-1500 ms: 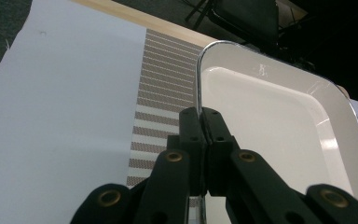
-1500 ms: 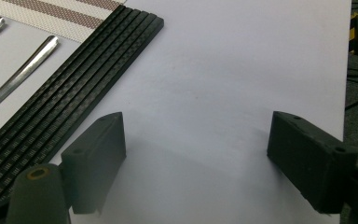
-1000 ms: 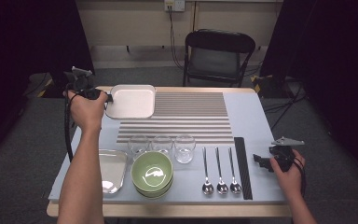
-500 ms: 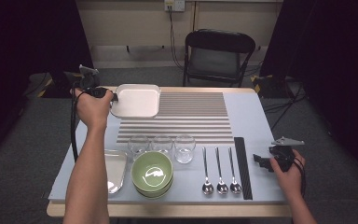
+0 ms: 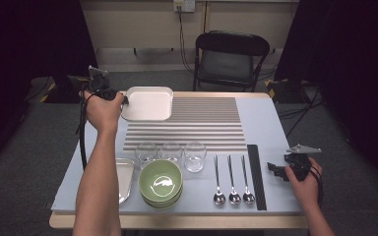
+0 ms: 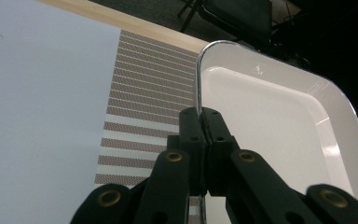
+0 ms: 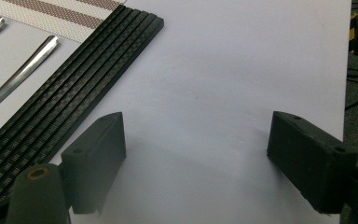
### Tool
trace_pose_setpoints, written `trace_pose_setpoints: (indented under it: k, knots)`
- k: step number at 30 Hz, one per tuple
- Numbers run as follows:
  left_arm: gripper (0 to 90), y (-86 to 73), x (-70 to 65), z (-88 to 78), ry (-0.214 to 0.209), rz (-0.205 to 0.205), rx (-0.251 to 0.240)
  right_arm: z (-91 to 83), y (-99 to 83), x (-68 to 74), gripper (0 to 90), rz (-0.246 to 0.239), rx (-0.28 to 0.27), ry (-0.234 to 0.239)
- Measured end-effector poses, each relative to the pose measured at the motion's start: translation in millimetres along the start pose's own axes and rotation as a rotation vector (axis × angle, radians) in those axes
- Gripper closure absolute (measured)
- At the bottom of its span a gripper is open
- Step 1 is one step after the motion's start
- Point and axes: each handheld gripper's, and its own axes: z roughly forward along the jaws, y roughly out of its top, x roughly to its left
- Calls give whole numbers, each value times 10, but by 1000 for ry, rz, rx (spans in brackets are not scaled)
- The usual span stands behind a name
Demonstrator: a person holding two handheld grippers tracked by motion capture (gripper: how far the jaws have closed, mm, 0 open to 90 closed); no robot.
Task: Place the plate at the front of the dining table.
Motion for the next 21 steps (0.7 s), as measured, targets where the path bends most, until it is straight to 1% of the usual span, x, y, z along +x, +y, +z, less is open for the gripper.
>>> trace_pose_setpoints:
  k: [4,7,9,10,12,13,17,21]
  knots:
    - [890,12,-26,18,2,7,2,0,0,-1,183,0,0,1]
    - [890,17,-35,34,-2,4,2,0,0,0,183,1,0,0]
    - [890,19,-39,46,9,4,4,0,0,0,183,0,0,0]
    - [890,21,-38,56,5,3,2,0,0,0,183,1,0,0]
    - [890,25,-35,67,13,5,-1,0,0,-1,183,0,0,1]
    - [890,30,-34,73,6,0,4,0,0,0,183,0,0,1]
    - [889,42,-44,107,9,-3,-2,0,0,0,183,0,0,1]
    - [889,48,-65,145,1,3,3,0,0,0,183,0,0,1]
